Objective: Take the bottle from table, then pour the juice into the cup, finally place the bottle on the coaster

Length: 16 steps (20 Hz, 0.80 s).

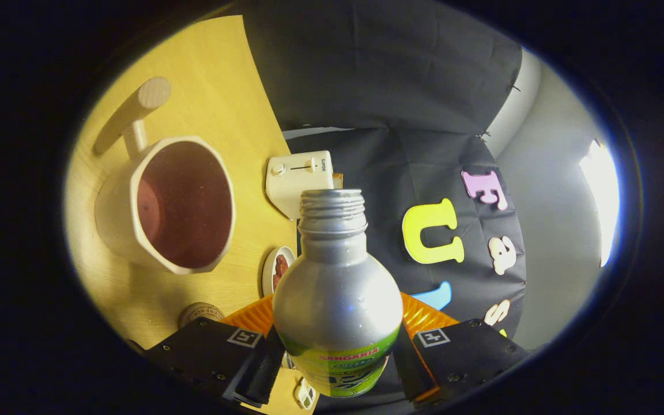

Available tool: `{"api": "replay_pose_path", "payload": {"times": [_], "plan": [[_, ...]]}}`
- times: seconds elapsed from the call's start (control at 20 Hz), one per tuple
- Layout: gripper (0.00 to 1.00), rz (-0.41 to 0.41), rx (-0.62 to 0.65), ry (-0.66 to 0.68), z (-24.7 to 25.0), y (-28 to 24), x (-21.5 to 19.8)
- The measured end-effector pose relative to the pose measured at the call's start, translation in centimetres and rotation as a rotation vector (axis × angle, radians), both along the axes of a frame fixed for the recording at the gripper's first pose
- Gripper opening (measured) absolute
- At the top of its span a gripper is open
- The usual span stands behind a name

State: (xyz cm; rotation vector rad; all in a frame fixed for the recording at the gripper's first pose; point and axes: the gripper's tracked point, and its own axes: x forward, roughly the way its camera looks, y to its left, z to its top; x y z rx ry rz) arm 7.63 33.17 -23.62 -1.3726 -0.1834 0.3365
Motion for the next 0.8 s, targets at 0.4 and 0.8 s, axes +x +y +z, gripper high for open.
{"api": "replay_pose_path", "payload": {"times": [0.4, 0.8], "plan": [[0.82, -0.062, 0.284, 0.138, 0.4, -1.4, 0.1], [0.82, -0.066, 0.62, 0.289, 1.3, -2.0, 0.4]]}}
